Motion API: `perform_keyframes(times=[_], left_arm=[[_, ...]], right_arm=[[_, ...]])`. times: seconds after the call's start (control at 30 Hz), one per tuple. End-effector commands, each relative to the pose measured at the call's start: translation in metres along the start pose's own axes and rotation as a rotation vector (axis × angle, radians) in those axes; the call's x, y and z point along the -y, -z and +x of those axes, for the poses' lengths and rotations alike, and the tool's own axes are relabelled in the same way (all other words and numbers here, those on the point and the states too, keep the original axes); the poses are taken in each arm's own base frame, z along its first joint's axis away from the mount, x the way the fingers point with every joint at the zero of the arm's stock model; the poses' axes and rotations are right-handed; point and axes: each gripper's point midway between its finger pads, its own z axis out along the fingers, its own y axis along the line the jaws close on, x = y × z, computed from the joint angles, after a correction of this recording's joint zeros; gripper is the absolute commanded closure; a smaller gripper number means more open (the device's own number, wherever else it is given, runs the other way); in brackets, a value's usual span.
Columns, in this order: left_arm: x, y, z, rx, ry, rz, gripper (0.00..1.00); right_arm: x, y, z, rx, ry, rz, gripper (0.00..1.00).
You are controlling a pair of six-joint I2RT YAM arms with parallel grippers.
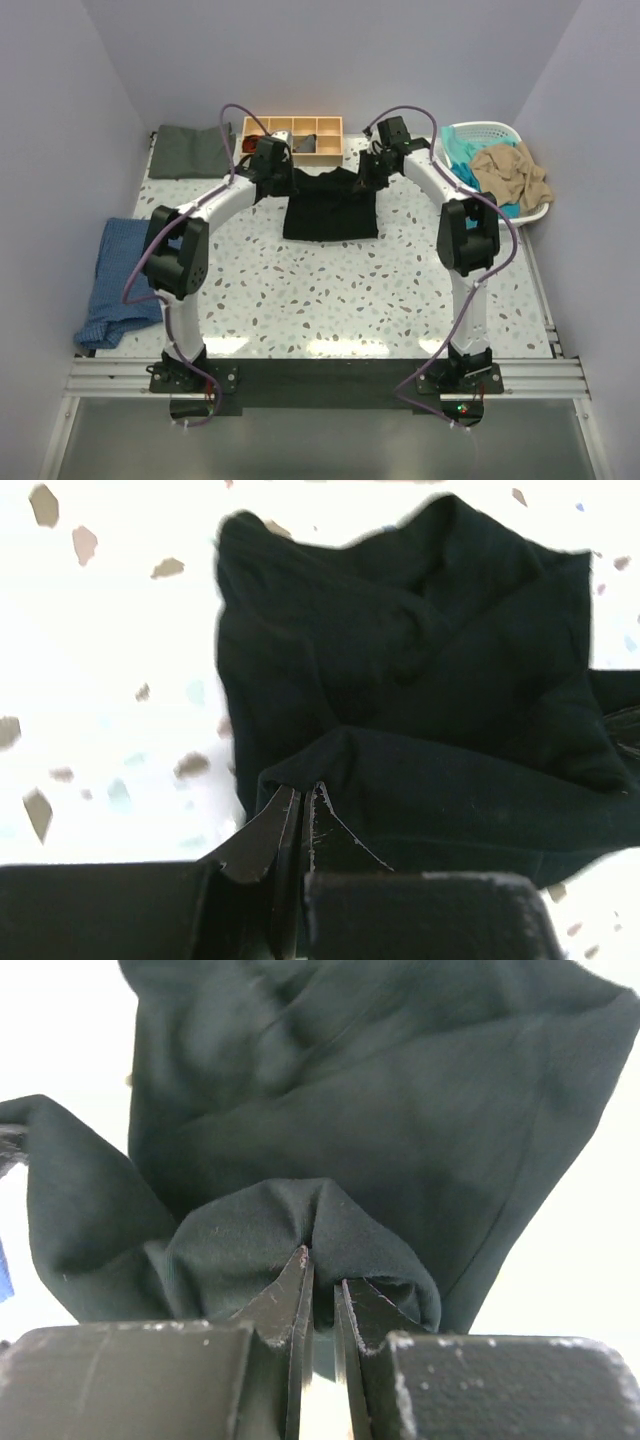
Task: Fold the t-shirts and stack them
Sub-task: Fold the tshirt
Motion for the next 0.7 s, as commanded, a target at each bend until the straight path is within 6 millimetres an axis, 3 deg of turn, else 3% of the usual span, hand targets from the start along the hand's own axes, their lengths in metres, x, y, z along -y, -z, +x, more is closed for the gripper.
perform_keyframes(times=[0.0, 0.03, 0.07, 0.13, 0.17, 0.2, 0.23, 0.27, 0.33, 0.37, 0.5, 0.63, 0.67], left_arm=[[-0.012, -0.033, -0.043, 0.094, -0.016, 0.081, 1.0], [-0.016, -0.039, -0.047, 0.093, -0.018, 0.082, 1.0], [-0.015, -0.042, -0.064, 0.123, -0.019, 0.088, 1.0], [-0.025, -0.059, -0.069, 0.125, -0.027, 0.099, 1.0], [-0.023, -0.059, -0.085, 0.16, -0.029, 0.105, 1.0], [-0.028, -0.068, -0.084, 0.149, -0.029, 0.12, 1.0], [-0.027, -0.07, -0.089, 0.155, -0.031, 0.135, 1.0], [-0.022, -0.07, -0.102, 0.181, -0.037, 0.151, 1.0], [-0.02, -0.077, -0.108, 0.192, -0.047, 0.163, 1.0], [-0.019, -0.083, -0.106, 0.185, -0.049, 0.17, 1.0], [-0.004, -0.076, -0.124, 0.233, -0.072, 0.243, 1.0], [0.002, -0.072, -0.141, 0.27, -0.082, 0.257, 1.0], [-0.001, -0.083, -0.134, 0.247, -0.084, 0.252, 0.99]], right_arm=[[0.018, -0.026, -0.026, 0.025, -0.024, -0.017, 0.99], [0.021, -0.029, -0.033, 0.036, -0.035, -0.024, 0.99], [0.016, -0.027, -0.05, 0.077, -0.03, -0.044, 1.0], [0.029, -0.036, -0.058, 0.095, -0.049, -0.027, 1.0], [0.031, -0.035, -0.068, 0.126, -0.038, -0.015, 1.0], [0.035, -0.036, -0.074, 0.144, -0.039, -0.01, 1.0], [0.039, -0.04, -0.072, 0.133, -0.044, -0.001, 0.99], [0.039, -0.035, -0.084, 0.163, -0.034, 0.003, 0.97], [0.045, -0.034, -0.095, 0.196, -0.034, 0.017, 0.96], [0.047, -0.038, -0.096, 0.2, -0.035, 0.018, 0.96], [0.056, -0.027, -0.108, 0.239, -0.024, 0.061, 0.95], [0.065, -0.023, -0.118, 0.28, -0.024, 0.088, 0.88], [0.068, -0.023, -0.118, 0.277, -0.022, 0.097, 0.88]])
